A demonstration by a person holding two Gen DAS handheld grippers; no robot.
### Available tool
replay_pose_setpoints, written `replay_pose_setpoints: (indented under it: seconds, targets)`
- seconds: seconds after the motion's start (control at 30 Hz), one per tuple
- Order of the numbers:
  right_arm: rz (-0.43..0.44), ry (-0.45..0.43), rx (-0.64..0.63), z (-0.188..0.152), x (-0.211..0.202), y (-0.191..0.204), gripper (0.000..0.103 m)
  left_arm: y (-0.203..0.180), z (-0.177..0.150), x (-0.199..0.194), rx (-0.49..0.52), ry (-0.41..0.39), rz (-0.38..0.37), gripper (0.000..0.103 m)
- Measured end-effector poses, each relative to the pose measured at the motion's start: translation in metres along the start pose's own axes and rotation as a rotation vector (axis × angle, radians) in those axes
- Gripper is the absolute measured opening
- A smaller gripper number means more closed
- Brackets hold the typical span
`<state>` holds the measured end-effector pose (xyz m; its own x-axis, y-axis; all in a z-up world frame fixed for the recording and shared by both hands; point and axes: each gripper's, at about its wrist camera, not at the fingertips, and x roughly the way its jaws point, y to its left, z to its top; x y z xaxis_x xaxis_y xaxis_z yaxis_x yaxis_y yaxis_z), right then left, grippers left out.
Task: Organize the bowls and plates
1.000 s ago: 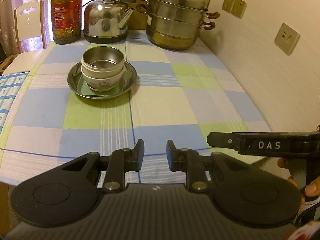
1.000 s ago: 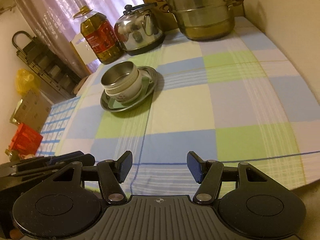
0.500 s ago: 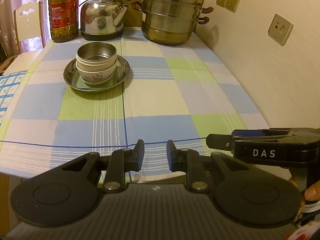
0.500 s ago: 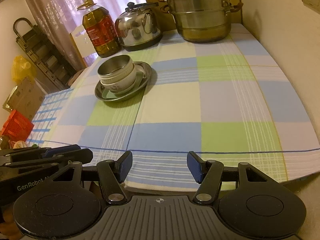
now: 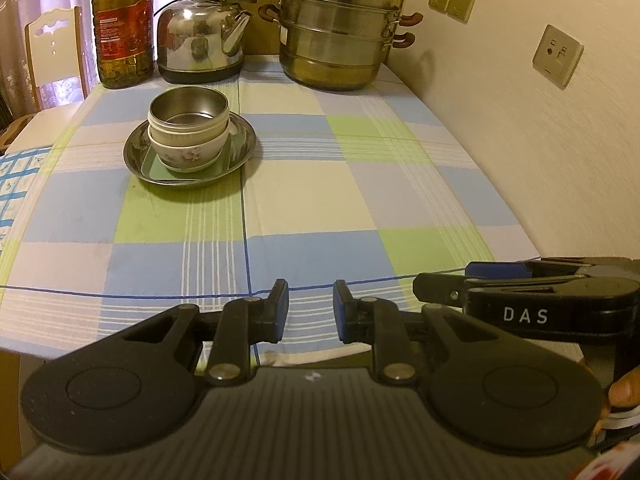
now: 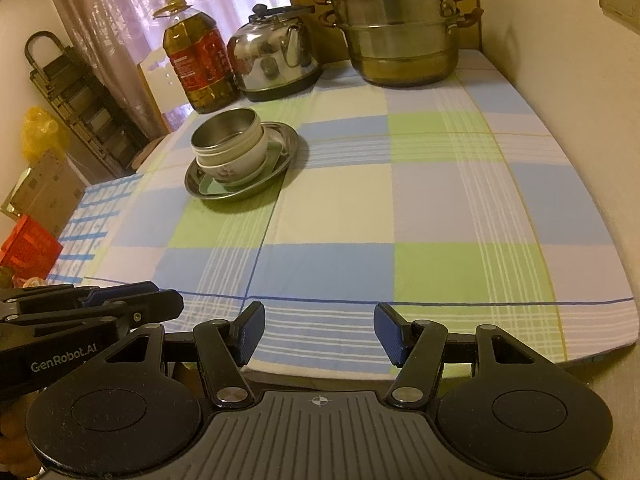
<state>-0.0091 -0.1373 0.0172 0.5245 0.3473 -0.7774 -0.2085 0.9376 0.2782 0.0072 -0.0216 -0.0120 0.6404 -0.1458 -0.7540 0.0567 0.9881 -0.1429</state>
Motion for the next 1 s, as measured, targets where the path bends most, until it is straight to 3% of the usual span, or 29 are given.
replay_pose_setpoints:
  seconds: [1.0]
  targets:
    - [-0.004, 0.014, 0.0, 0.0025, 0.006, -0.0016, 0.061, 0.0015, 0.0028, 0.0045, -0.003, 0.005, -0.001, 0.021]
